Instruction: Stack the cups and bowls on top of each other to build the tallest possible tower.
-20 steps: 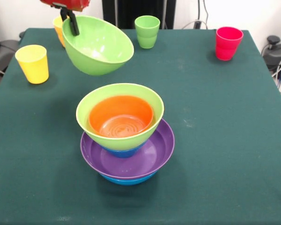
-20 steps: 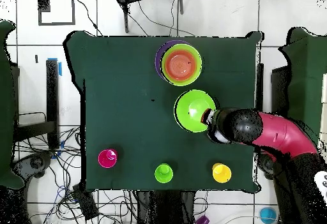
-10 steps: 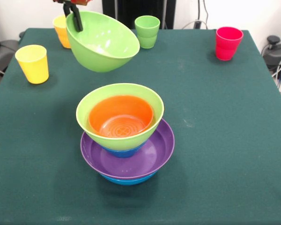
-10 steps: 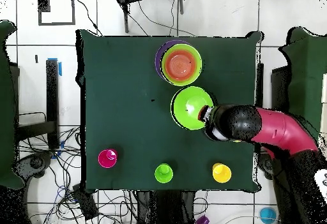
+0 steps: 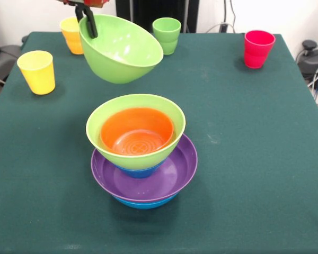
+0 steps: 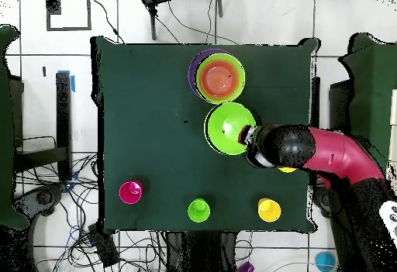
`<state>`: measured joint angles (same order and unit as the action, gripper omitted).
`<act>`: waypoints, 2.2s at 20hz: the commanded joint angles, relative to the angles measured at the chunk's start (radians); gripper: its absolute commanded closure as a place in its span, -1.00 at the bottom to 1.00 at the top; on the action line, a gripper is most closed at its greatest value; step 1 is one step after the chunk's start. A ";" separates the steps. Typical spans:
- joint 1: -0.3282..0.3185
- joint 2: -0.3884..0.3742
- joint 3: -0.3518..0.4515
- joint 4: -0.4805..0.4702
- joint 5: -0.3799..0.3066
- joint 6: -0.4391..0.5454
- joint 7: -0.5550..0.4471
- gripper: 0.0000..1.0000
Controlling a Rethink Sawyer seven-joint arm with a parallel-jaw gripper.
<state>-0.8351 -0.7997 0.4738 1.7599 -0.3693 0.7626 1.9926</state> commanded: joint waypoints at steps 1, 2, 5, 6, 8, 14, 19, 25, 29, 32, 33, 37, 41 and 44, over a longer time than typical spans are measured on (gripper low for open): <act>0.027 0.094 0.073 -0.091 -0.013 0.116 -0.176 1.00; 0.030 0.101 0.073 -0.099 -0.006 0.124 -0.169 1.00; 0.030 0.110 0.079 -0.107 -0.003 0.124 -0.163 1.00; 0.030 0.113 0.081 -0.110 -0.004 0.125 -0.162 1.00; 0.032 0.117 0.086 -0.118 -0.004 0.131 -0.160 1.00; 0.058 0.145 0.091 -0.195 -0.014 0.182 -0.161 1.00; 0.069 0.167 0.092 -0.219 -0.010 0.184 -0.147 1.00; 0.072 0.198 0.093 -0.244 -0.013 0.173 -0.147 1.00; 0.075 0.213 0.093 -0.260 -0.017 0.171 -0.148 1.00; 0.076 0.230 0.097 -0.273 -0.018 0.162 -0.151 1.00; 0.076 0.231 0.099 -0.273 -0.017 0.161 -0.150 1.00; 0.075 0.219 0.104 -0.271 -0.006 0.180 -0.150 1.00; 0.069 0.205 0.111 -0.246 0.000 0.185 -0.151 1.00; 0.066 0.202 0.118 -0.227 0.005 0.174 -0.146 1.00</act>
<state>-0.7985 -0.6026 0.5289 1.5587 -0.3688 0.8861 1.9924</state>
